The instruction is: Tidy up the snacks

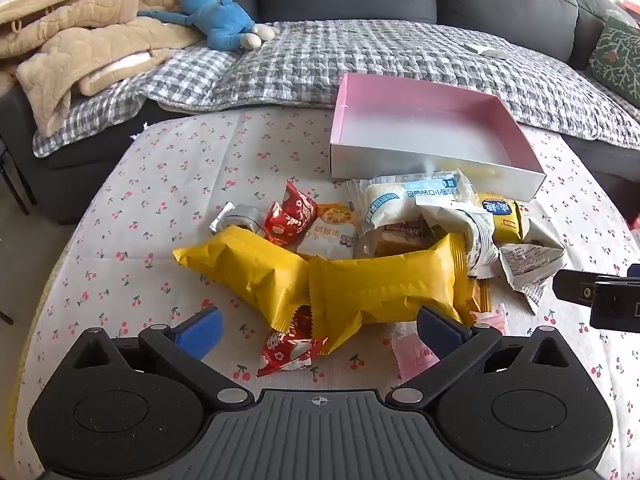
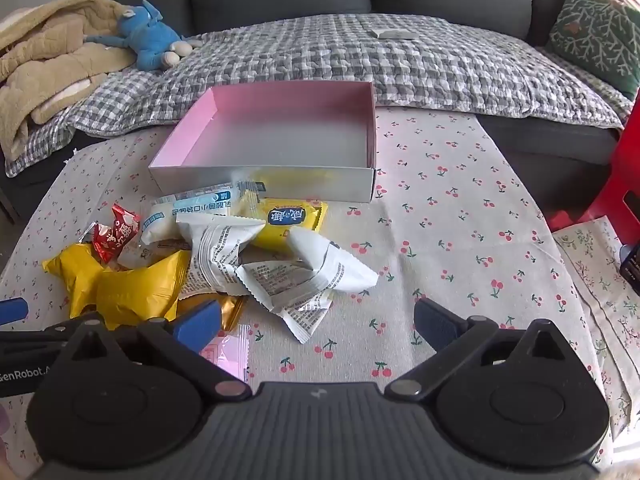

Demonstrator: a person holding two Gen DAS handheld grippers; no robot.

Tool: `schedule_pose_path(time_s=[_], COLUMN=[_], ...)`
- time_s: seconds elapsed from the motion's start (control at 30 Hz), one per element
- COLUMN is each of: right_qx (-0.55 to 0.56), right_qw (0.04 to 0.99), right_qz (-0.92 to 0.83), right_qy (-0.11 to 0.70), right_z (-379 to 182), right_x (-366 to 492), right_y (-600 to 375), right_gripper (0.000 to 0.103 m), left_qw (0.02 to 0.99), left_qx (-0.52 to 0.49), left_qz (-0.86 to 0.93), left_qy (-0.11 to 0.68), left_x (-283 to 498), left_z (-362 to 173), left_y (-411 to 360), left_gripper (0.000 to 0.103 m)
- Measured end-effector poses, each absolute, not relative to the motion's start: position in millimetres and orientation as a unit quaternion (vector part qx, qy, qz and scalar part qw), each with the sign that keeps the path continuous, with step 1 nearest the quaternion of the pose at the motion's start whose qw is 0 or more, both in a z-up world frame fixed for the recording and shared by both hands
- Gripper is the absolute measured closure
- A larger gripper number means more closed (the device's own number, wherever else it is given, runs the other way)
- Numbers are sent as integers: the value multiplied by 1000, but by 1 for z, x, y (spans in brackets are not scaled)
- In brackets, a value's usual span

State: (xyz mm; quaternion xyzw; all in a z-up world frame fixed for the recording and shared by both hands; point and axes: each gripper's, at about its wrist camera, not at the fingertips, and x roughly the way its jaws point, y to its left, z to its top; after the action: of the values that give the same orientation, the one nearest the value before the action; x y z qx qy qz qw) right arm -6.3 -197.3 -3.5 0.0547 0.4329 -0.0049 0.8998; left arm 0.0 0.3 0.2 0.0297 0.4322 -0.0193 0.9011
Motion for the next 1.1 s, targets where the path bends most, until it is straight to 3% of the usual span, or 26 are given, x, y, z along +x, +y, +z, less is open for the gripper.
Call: schedule_pose_path(time_s=[1.1], right_qx=[34], right_qw=[900], right_qz=[-4], right_qy=[435], right_z=[-3], right_x=[-8], right_y=[-191], right_gripper=[0], left_qw=[900], left_qx=[38], left_qz=[-20], left_qy=[434], left_x=[-2], left_z=[-6], left_y=[-5], left_gripper=[0])
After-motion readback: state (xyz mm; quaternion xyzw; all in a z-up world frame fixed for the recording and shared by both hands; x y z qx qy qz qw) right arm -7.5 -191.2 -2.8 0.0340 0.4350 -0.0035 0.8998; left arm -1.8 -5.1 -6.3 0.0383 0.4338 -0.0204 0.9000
